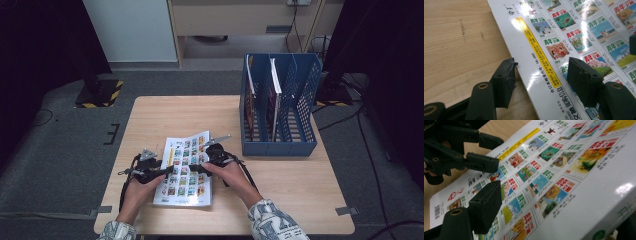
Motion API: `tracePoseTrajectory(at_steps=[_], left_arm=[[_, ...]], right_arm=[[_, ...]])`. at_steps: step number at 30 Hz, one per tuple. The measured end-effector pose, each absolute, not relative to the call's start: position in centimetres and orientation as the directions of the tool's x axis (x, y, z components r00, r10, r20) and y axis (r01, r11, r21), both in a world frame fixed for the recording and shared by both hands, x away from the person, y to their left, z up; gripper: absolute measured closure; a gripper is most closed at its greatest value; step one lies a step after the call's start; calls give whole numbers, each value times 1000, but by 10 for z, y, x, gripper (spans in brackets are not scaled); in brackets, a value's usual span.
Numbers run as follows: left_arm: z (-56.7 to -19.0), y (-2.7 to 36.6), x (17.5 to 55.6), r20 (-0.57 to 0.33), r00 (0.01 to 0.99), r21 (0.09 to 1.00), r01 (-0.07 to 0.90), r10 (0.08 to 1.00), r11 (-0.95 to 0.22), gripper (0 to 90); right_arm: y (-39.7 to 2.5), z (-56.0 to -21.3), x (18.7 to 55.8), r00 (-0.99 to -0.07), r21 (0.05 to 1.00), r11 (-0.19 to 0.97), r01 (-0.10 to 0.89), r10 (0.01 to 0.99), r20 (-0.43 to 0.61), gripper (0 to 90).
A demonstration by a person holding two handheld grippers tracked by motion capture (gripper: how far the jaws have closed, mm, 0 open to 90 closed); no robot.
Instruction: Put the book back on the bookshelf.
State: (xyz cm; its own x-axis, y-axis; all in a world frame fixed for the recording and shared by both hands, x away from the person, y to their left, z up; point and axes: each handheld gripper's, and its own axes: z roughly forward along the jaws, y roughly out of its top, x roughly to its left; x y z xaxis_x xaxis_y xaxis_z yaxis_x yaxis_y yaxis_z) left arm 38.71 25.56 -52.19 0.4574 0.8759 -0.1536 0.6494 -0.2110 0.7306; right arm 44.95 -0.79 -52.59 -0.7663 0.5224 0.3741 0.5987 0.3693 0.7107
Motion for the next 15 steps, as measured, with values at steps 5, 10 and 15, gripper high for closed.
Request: tracePoseTrajectory(at_steps=[5,10,15], left_arm=[[-522,256,387,-154,457,729,651,876,-212,390],[-522,257,388,-171,448,724,661,877,-196,391],[-522,257,388,-173,447,721,664,878,-196,388]], right_arm=[[-1,-521,456,-751,701,360,616,536,385,216],[5,-520,463,-725,689,336,643,556,406,249],[3,-521,468,-694,677,301,671,575,433,382]])
